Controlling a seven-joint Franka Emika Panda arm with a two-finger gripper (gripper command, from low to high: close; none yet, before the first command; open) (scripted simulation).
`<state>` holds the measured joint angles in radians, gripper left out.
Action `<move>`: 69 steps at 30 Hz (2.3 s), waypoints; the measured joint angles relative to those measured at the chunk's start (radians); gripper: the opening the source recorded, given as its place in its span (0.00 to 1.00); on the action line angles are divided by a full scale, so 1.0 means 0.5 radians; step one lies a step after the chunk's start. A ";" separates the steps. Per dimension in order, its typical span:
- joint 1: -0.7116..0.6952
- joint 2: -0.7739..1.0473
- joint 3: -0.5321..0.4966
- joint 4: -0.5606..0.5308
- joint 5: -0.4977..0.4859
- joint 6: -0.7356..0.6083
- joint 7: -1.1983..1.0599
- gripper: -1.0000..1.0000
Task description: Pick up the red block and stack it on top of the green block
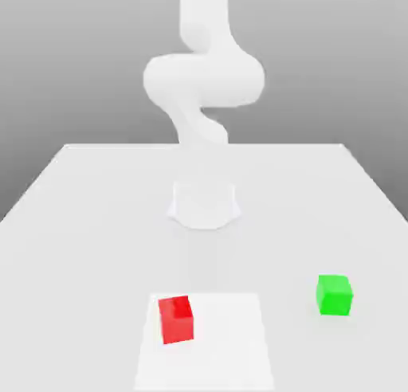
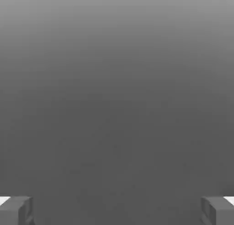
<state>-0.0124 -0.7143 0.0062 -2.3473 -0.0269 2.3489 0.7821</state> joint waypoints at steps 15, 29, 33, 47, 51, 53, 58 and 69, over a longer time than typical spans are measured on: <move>-0.075 1.118 -0.123 -0.602 -0.146 0.638 -0.380 0.50; -0.128 1.944 -0.073 -0.740 0.148 1.251 -0.754 0.00; -0.133 1.963 -0.068 -0.737 0.144 1.267 -0.751 0.00; 0.328 1.369 0.116 -0.803 0.118 0.757 -0.589 0.00; 0.590 1.306 0.244 -0.801 0.137 0.693 -0.508 0.00; 0.705 1.279 0.313 -0.801 0.142 0.663 -0.464 0.00; 0.856 1.304 0.433 -0.792 0.104 0.670 -0.359 0.00; 0.865 1.694 0.379 -0.778 -0.148 1.035 -0.175 1.00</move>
<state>0.4199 0.1329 0.1957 -2.7364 -0.1007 2.8662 0.6948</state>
